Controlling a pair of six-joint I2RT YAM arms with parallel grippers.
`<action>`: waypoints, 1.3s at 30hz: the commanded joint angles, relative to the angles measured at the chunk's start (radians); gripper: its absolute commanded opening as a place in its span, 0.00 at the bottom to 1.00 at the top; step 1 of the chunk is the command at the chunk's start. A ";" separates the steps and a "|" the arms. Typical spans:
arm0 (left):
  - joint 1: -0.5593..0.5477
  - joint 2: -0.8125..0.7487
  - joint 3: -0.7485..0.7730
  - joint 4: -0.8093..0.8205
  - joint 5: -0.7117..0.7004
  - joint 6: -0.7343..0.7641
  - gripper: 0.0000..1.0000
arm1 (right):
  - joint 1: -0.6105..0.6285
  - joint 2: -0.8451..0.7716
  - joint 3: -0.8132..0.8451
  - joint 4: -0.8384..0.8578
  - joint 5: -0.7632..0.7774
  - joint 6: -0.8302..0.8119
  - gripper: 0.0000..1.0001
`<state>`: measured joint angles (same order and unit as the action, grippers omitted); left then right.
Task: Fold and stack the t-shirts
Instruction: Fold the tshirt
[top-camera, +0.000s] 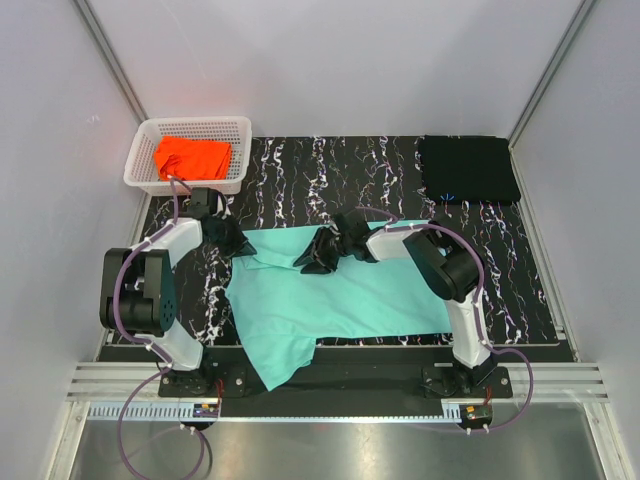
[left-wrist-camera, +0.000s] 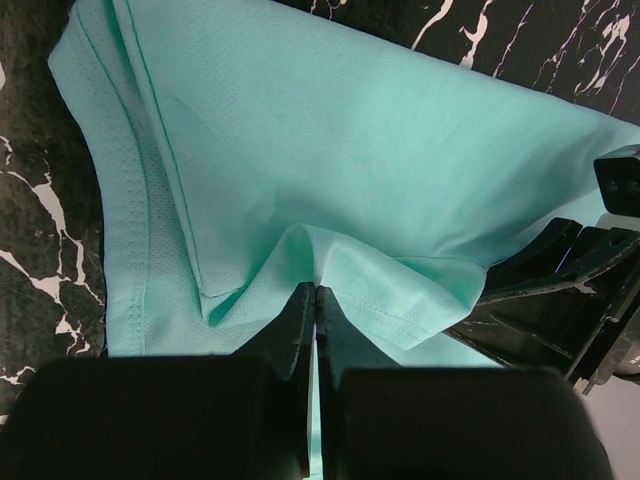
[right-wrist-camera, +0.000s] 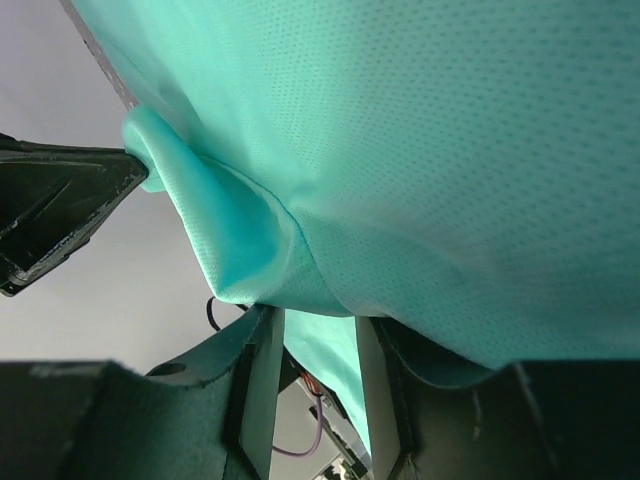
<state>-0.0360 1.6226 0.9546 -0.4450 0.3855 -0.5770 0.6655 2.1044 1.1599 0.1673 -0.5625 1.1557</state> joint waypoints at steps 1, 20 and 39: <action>0.007 -0.020 0.036 0.026 0.006 -0.004 0.00 | 0.023 0.022 0.035 -0.011 0.055 0.004 0.42; 0.008 -0.133 -0.060 0.016 0.013 -0.003 0.00 | 0.031 -0.060 0.096 -0.219 0.046 -0.108 0.01; 0.008 -0.414 -0.350 -0.011 0.056 -0.084 0.00 | 0.013 -0.035 0.199 -0.469 -0.142 -0.333 0.00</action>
<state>-0.0311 1.2537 0.6262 -0.4721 0.4065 -0.6384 0.6861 2.0956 1.3045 -0.2401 -0.6418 0.8825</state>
